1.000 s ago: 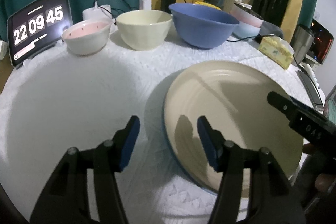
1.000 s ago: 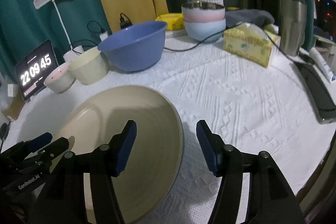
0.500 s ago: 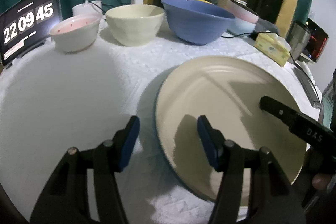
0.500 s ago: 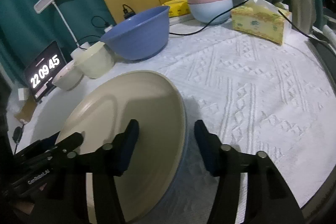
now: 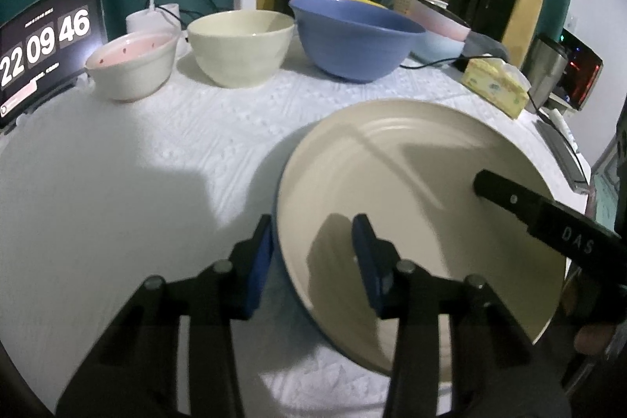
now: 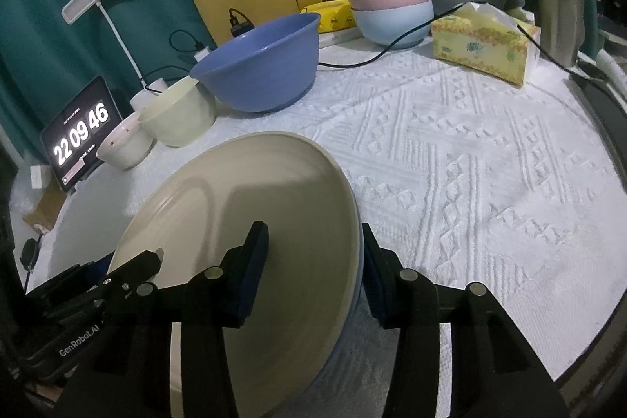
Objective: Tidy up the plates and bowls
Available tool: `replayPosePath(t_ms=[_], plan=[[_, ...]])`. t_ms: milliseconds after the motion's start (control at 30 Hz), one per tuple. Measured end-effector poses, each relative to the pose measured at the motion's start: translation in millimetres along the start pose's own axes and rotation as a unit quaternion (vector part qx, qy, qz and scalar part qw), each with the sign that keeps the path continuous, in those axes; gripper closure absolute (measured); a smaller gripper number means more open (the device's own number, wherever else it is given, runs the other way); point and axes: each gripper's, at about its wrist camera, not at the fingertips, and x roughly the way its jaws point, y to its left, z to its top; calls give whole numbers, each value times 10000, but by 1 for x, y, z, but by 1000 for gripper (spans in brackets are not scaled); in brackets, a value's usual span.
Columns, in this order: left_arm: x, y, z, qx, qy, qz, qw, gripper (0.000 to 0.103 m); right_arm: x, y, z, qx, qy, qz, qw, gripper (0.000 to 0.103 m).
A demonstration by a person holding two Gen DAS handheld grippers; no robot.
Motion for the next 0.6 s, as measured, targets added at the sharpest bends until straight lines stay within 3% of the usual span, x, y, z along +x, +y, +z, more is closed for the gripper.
replayPosePath(t_ms=[600], plan=[[-37, 55, 4, -370, -246, 130, 9989, 62, -5, 65, 14, -427, 14, 69, 9991, 56]])
